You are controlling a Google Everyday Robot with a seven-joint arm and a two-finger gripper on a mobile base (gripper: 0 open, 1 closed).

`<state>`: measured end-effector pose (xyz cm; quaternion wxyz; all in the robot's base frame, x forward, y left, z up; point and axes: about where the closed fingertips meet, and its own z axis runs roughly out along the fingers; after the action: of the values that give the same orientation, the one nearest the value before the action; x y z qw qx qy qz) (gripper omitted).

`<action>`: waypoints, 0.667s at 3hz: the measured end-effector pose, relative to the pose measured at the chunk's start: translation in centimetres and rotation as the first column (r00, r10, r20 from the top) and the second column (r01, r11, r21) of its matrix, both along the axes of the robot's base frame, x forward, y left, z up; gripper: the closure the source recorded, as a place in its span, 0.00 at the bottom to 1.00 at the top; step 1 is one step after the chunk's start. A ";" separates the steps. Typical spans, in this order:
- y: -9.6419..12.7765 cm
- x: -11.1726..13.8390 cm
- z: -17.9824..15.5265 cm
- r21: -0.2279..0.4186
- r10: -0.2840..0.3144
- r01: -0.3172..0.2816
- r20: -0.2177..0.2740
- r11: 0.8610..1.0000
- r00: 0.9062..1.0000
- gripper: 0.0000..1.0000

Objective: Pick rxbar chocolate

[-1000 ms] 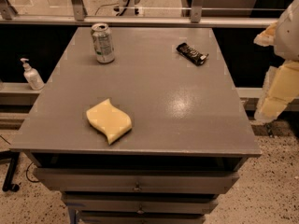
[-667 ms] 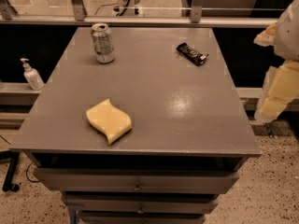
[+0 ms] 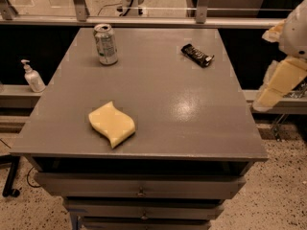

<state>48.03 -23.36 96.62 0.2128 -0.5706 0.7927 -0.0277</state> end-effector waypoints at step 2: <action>-1.9 9.9 -2.6 0.206 -0.149 0.125 0.104 0.971 0.983 0.00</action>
Offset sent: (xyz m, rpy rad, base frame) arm 0.1642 -0.0311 -0.0425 0.3432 -0.1811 -0.2313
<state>57.95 -25.30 94.05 0.3132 -0.4878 0.8149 0.0030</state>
